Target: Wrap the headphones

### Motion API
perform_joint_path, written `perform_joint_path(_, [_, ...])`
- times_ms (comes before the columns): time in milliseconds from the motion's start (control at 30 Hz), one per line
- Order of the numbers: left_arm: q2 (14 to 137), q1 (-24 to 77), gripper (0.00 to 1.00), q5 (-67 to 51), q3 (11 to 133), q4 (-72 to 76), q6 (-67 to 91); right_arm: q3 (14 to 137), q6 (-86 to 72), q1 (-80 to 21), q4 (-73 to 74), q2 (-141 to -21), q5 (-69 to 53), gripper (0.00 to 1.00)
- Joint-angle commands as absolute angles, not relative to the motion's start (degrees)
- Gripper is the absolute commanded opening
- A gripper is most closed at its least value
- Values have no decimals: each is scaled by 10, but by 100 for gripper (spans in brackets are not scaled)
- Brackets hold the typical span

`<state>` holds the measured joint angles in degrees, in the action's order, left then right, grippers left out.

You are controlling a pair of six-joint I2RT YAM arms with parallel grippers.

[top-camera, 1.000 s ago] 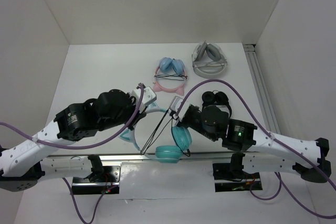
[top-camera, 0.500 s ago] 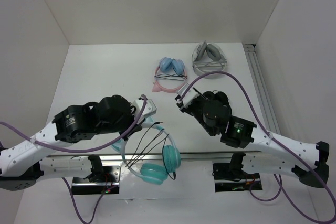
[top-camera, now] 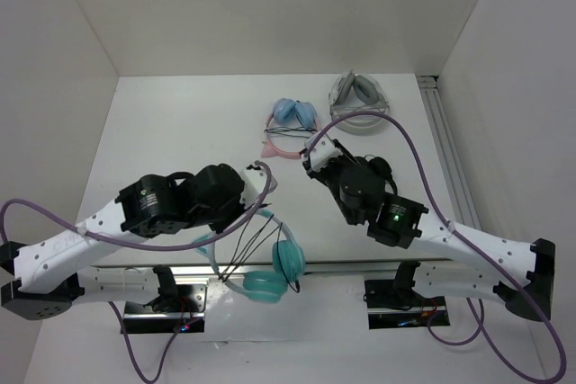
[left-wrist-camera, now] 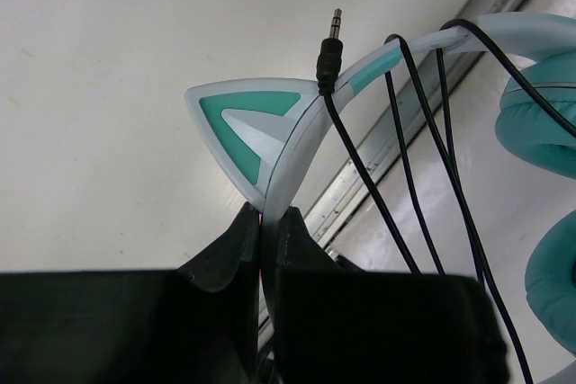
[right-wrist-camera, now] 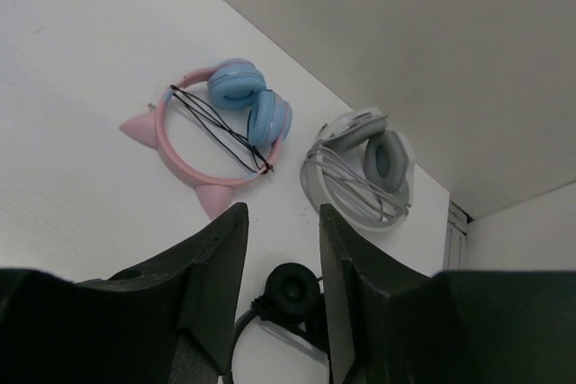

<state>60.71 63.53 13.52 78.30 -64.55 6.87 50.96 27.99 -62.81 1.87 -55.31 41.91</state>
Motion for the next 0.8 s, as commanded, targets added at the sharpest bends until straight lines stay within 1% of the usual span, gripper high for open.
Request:
perform_joint_path(0, [630, 635, 0, 197, 791, -628, 106, 507, 269, -612, -37, -571, 463, 45])
perform_joint_path(300, [647, 635, 0, 234, 777, -616, 118, 525, 229, -593, -24, -577, 461, 46])
perform_joint_path(500, [691, 624, 0, 248, 757, -595, 118, 535, 179, -588, -18, -583, 477, 46])
perform_joint_path(533, [686, 615, 0, 248, 739, -567, 103, 535, 174, -588, -18, -583, 477, 46])
perform_joint_path(567, [686, 603, 0, 225, 747, -558, 94, 535, 174, -583, -11, -583, 472, 46])
perform_joint_path(600, [695, 592, 0, 214, 760, -575, 101, 535, 166, -583, -11, -583, 472, 46])
perform_joint_path(700, [695, 581, 0, 227, 769, -557, 113, 541, 161, -583, 0, -577, 472, 46])
perform_joint_path(767, [695, 556, 0, 234, 769, -546, 124, 547, 145, -583, 11, -571, 472, 47])
